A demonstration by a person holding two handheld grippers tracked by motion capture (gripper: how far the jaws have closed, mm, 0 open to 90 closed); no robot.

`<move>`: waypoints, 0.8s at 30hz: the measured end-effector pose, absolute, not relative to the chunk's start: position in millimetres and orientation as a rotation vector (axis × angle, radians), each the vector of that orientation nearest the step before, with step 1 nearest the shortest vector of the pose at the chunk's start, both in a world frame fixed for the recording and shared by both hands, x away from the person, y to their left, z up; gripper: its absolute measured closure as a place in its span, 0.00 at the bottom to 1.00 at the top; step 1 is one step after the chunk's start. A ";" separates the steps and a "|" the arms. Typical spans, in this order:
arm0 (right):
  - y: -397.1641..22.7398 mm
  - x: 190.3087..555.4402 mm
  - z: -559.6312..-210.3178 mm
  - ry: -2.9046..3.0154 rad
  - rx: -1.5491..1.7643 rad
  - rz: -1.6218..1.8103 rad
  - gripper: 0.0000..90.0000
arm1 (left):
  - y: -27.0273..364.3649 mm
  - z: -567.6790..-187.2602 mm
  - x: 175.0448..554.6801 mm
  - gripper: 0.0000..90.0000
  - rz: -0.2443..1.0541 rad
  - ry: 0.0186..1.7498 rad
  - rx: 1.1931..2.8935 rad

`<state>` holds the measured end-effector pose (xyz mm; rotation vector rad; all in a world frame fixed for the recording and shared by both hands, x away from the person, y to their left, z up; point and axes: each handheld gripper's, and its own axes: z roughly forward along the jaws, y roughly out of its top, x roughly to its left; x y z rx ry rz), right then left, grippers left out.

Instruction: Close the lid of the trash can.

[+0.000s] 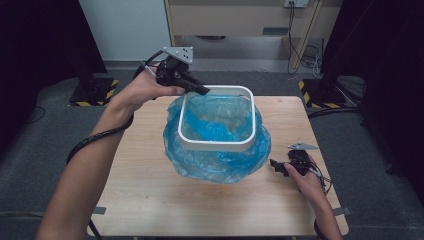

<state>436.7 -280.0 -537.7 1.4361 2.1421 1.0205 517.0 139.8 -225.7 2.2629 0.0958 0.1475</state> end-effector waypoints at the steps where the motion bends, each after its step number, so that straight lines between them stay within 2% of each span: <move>1: -280.1 436.7 -537.7 2.143 1.435 1.021 0.07 | 139.6 -225.9 517.6 0.91 0.148 0.097 2.268; 16: -279.5 436.5 -537.9 2.148 1.424 1.009 0.07 | 135.0 -227.7 519.2 0.88 0.139 0.118 2.301; 21: -279.4 436.4 -537.9 2.149 1.421 1.007 0.07 | 134.6 -226.3 517.9 0.77 0.153 0.150 2.281; 24: -279.3 436.5 -537.9 2.150 1.417 1.004 0.07 | 135.0 -226.6 515.3 0.67 0.174 0.170 2.270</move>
